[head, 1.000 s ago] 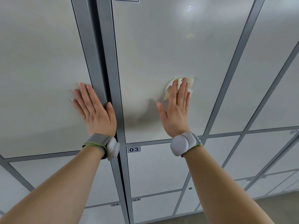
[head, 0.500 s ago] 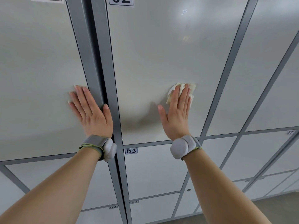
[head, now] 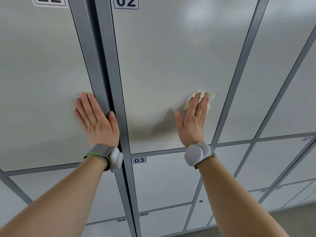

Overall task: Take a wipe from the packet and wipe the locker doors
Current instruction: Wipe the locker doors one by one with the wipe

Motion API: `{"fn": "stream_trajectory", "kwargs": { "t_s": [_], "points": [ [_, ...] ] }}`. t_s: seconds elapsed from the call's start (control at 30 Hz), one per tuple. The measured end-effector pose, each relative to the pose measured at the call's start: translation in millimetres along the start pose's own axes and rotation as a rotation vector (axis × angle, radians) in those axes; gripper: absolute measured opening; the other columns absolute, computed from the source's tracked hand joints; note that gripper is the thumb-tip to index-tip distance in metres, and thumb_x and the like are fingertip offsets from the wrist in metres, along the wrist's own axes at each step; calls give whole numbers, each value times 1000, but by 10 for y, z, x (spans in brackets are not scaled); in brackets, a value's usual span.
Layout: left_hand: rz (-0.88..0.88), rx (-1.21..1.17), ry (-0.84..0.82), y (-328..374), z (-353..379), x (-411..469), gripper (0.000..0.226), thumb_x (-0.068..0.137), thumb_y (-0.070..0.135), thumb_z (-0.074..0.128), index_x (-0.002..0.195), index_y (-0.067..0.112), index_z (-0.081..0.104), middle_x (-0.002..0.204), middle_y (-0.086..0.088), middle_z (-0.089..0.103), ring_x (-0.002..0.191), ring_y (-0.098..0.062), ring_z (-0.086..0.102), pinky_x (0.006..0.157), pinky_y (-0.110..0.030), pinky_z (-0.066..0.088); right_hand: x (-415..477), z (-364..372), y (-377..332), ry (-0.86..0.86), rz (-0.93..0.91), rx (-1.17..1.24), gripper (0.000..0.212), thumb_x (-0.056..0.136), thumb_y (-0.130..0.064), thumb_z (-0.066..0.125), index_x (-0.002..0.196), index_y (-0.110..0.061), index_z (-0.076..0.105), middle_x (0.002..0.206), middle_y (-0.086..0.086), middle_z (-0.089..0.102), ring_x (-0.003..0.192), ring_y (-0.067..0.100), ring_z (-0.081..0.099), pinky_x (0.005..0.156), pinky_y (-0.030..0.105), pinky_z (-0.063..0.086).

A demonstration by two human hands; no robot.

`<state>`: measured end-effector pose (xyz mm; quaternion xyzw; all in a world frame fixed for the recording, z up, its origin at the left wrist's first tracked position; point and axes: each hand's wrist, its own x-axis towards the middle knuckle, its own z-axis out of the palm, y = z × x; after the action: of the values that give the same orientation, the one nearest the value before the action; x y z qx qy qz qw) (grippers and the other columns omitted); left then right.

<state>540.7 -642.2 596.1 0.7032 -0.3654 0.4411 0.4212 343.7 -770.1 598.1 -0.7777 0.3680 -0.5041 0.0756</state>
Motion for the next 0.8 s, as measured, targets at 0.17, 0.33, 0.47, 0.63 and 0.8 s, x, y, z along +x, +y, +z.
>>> {"fn": "stream_trajectory", "kwargs": {
  "t_s": [0.17, 0.33, 0.47, 0.63, 0.8],
  "points": [
    [-5, 0, -8, 8, -7, 6, 63, 93, 23, 36, 141, -15, 19, 147, -35, 20, 136, -49, 16, 117, -34, -8, 148, -60, 46, 24, -4, -17, 79, 93, -50, 28, 148, 1, 4, 154, 25, -6, 144, 33, -10, 117, 38, -7],
    [-27, -12, -18, 33, -23, 7, 64, 92, 21, 39, 142, -15, 19, 148, -33, 19, 137, -50, 16, 117, -34, -9, -123, 22, 219, -67, 107, -29, 85, 90, -56, 25, 148, -1, -3, 154, 23, -12, 143, 30, -18, 117, 37, -10],
    [-47, -23, -26, 61, -34, 6, 65, 91, 20, 40, 142, -14, 18, 149, -33, 18, 137, -50, 15, 116, -34, -10, -58, -43, 140, -56, 138, 15, 83, 92, -50, 31, 148, -1, -6, 155, 21, -15, 143, 30, -20, 116, 35, -13],
    [-44, -59, -33, 82, -66, 6, 65, 92, 22, 38, 143, -13, 18, 150, -32, 17, 138, -49, 14, 116, -34, -9, 230, -155, 34, 36, 100, 41, 81, 92, -55, 25, 148, -3, -2, 155, 22, -10, 144, 30, -16, 113, 28, -17],
    [-16, -104, -20, 86, -122, 32, 65, 93, 26, 36, 142, -13, 21, 149, -32, 18, 138, -48, 13, 116, -35, -9, -15, -36, 156, -13, 213, 38, 82, 96, -50, 35, 148, -2, -5, 154, 24, -14, 143, 33, -18, 117, 37, -12]
  ]
}}
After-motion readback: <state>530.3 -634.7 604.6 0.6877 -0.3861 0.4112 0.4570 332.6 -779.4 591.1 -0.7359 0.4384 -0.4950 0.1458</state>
